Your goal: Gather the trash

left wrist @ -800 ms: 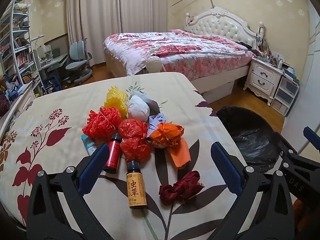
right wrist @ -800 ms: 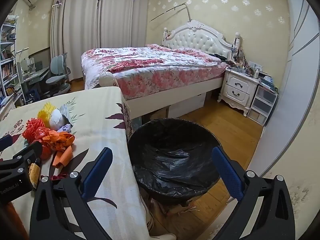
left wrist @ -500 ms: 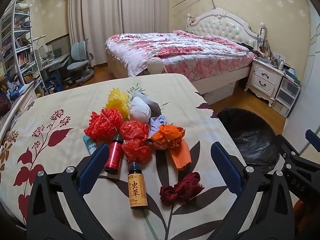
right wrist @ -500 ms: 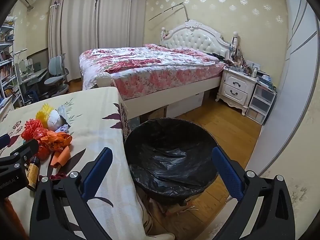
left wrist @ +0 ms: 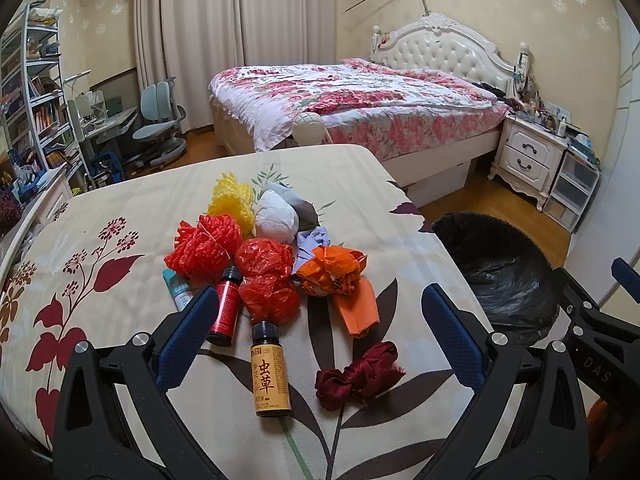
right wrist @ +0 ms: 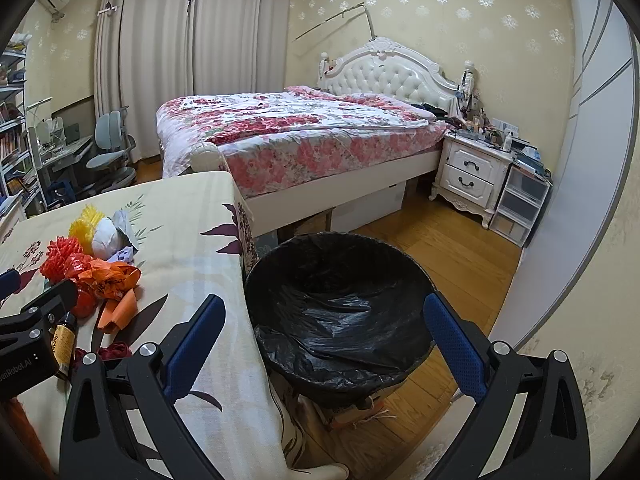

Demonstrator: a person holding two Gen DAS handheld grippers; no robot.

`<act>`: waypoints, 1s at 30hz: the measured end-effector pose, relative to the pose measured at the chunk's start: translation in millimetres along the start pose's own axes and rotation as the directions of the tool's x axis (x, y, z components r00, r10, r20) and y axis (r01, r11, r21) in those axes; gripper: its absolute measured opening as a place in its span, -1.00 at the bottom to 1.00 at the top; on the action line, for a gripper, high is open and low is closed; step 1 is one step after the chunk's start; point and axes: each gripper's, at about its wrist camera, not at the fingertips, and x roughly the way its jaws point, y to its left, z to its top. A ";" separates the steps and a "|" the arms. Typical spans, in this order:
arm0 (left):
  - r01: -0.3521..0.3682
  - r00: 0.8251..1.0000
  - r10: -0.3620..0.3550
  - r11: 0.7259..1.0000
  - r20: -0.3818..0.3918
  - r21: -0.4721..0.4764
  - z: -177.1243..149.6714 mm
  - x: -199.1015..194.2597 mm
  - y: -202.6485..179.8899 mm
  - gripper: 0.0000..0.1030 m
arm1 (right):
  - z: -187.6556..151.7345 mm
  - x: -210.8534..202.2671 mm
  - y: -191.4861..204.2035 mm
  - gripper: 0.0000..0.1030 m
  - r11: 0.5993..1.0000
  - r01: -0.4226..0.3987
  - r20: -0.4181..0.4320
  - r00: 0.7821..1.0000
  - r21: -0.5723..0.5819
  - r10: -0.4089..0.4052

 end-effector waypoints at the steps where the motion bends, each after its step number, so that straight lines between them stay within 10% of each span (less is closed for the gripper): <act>1: -0.001 1.000 0.001 1.000 0.001 0.002 0.0 -0.3 -0.4 0.92 | -0.1 0.0 -0.4 0.88 1.000 0.001 0.000 1.000 0.000 -0.001; 30: 0.004 1.000 -0.004 1.000 -0.001 0.019 -2.6 -3.4 -10.1 0.92 | -4.0 -1.2 -7.5 0.88 1.000 0.002 -0.006 1.000 0.006 -0.002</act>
